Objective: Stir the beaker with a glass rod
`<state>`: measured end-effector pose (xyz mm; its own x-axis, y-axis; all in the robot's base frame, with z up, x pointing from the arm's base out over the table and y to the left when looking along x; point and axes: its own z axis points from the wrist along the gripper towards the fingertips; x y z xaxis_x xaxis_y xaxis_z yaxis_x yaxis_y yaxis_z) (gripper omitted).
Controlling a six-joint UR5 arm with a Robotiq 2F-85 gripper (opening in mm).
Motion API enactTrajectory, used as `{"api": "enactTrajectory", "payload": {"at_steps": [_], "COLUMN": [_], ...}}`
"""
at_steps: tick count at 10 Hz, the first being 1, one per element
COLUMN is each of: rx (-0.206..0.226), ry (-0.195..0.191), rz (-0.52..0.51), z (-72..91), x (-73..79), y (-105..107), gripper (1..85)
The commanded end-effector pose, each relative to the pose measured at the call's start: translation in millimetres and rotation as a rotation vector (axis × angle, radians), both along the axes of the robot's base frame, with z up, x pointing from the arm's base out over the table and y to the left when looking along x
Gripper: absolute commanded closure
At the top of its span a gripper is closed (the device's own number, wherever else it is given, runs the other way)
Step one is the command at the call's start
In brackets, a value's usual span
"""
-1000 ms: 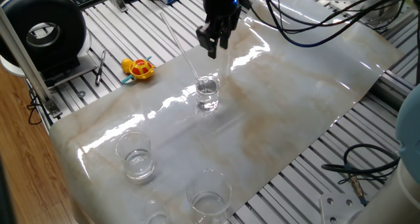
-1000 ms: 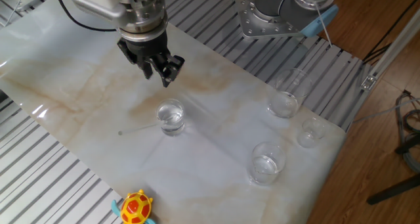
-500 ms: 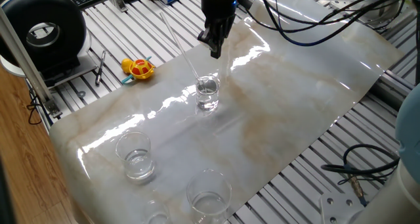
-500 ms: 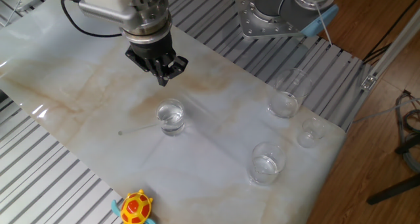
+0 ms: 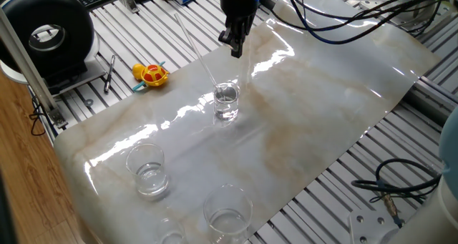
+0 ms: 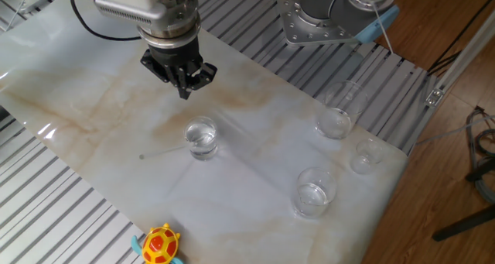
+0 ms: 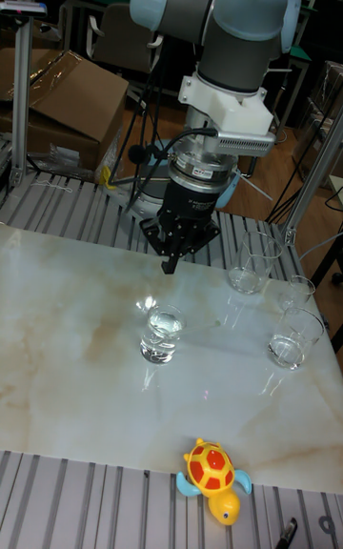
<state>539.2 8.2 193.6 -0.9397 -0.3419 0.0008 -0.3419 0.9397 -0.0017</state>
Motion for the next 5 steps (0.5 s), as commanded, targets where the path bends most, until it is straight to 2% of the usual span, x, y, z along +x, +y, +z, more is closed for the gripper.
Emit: {"api": "enactTrajectory", "payload": {"at_steps": [1, 2, 3, 5], "rx": [0.003, 0.014, 0.027, 0.028], "ry": [-0.040, -0.065, -0.072, -0.057], "rz": [-0.026, -0.038, -0.046, -0.051], "z": [2.6, 2.9, 3.1, 2.9], "x": [9.9, 16.3, 18.3, 14.3], "y": [0.3, 3.1, 6.3, 6.7], "gripper": [84.7, 84.7, 84.7, 84.7]}}
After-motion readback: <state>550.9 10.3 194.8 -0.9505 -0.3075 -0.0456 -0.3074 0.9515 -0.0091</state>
